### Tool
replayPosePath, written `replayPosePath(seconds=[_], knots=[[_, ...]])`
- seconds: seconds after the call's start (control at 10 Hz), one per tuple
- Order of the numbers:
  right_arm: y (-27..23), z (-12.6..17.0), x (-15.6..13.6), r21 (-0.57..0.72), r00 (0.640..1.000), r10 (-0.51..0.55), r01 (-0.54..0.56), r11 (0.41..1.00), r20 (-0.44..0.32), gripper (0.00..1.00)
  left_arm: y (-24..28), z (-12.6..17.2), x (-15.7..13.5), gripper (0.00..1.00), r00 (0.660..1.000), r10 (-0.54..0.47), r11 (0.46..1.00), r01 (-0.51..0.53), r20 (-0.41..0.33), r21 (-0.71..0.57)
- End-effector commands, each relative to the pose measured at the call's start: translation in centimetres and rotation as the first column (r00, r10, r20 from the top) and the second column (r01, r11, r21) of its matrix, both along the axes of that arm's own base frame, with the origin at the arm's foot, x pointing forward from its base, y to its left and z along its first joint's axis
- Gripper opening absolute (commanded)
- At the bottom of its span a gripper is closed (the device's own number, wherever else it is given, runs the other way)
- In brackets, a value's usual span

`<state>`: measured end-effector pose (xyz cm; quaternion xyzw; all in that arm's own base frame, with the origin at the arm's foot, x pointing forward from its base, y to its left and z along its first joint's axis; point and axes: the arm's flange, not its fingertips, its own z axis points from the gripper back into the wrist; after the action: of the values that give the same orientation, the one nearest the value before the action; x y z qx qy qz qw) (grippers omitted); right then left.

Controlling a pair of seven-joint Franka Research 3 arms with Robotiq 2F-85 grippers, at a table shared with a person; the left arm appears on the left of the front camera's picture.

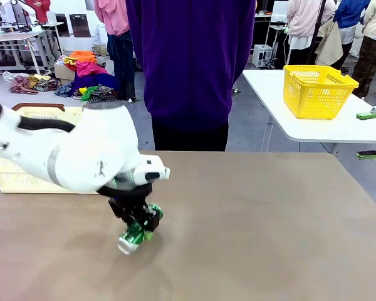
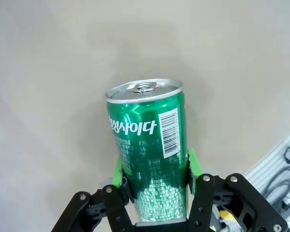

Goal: Place the drinks into the Shopping basket.
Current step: Pick up one drink and place it into the Shopping basket.

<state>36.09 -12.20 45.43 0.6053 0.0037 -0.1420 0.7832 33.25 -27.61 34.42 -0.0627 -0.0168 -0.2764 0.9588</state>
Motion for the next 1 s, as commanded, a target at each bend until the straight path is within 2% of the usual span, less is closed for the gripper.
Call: replayPosePath(seconds=[0.0, 0.1, 0.2, 0.3, 0.5, 0.6, 0.9], knots=[[0.0, 0.2, 0.1, 0.010, 1.000, -0.002, 0.002, 1.000, 0.016, 1.00, 4.0, 9.3, -0.9, 0.00, 0.999, -0.022, 0.995, 0.018, -0.041, -0.099], [0.0, 0.2, 0.1, 0.010, 1.000, -0.002, 0.002, 1.000, 0.016, 1.00, 5.7, 13.1, -1.4, 0.00, 0.998, -0.038, 0.990, 0.030, -0.058, -0.140], [0.0, 0.2, 0.1, 0.010, 1.000, -0.002, 0.002, 1.000, 0.016, 1.00, 7.2, 15.8, -1.7, 0.00, 0.996, 0.094, 0.980, -0.093, -0.002, -0.175], [0.0, 0.2, 0.1, 0.010, 1.000, -0.002, 0.002, 1.000, 0.016, 1.00, 8.7, 17.4, -2.5, 0.00, 0.989, 0.146, 0.965, -0.140, 0.010, -0.222], [0.0, 0.2, 0.1, 0.010, 1.000, -0.002, 0.002, 1.000, 0.016, 1.00, 10.7, 17.0, -4.0, 0.00, 0.985, 0.172, 0.947, -0.163, 0.008, -0.276], [0.0, 0.2, 0.1, 0.010, 1.000, -0.002, 0.002, 1.000, 0.016, 1.00, 9.6, 18.8, -2.8, 0.00, 0.993, 0.114, 0.969, -0.108, 0.014, -0.221], [0.0, 0.2, 0.1, 0.010, 1.000, -0.002, 0.002, 1.000, 0.016, 1.00, 10.4, 18.6, -3.4, 0.00, 0.990, 0.144, 0.963, -0.137, 0.012, -0.231]])
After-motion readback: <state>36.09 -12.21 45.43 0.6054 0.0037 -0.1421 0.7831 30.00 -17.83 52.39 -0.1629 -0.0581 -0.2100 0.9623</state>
